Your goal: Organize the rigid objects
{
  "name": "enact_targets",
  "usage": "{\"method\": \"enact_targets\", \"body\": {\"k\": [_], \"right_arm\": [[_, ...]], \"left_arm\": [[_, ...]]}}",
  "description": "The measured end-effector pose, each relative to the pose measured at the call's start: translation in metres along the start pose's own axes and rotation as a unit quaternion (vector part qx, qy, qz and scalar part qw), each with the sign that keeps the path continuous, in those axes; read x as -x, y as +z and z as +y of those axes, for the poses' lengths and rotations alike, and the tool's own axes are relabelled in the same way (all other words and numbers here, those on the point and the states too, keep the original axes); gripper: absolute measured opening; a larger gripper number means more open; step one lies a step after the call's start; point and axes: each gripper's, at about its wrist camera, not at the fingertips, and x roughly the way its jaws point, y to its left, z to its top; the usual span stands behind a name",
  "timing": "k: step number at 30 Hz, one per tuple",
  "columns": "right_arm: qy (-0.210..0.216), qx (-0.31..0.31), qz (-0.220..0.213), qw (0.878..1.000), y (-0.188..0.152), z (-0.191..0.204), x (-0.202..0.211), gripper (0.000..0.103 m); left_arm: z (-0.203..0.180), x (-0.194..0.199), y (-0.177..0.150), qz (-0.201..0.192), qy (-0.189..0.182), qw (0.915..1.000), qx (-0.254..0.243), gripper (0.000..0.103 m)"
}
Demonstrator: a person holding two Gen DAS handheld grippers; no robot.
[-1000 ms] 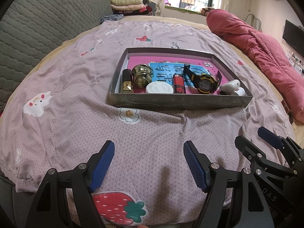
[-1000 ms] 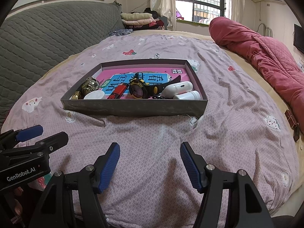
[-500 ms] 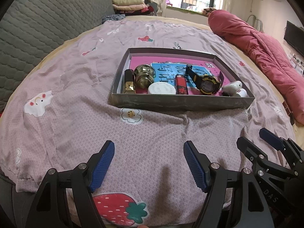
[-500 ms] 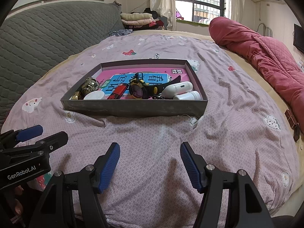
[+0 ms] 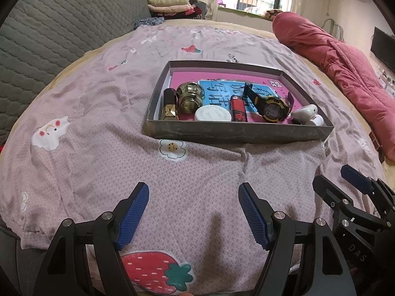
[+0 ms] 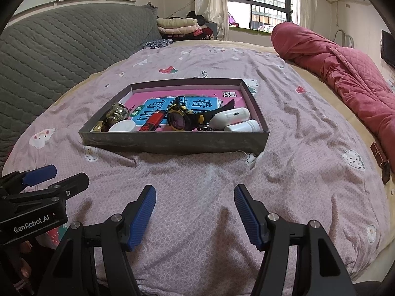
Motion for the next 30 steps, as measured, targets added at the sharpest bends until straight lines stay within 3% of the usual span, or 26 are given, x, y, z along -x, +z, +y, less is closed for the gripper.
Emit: {"method": "enact_targets", "body": {"k": [30], "right_arm": [[0.011, 0.008, -0.009, 1.0, 0.004, -0.0009, 0.0019, 0.065]], "left_arm": [[-0.0043, -0.0084, -0.0027, 0.009, 0.016, 0.9998, -0.009, 0.076]]}}
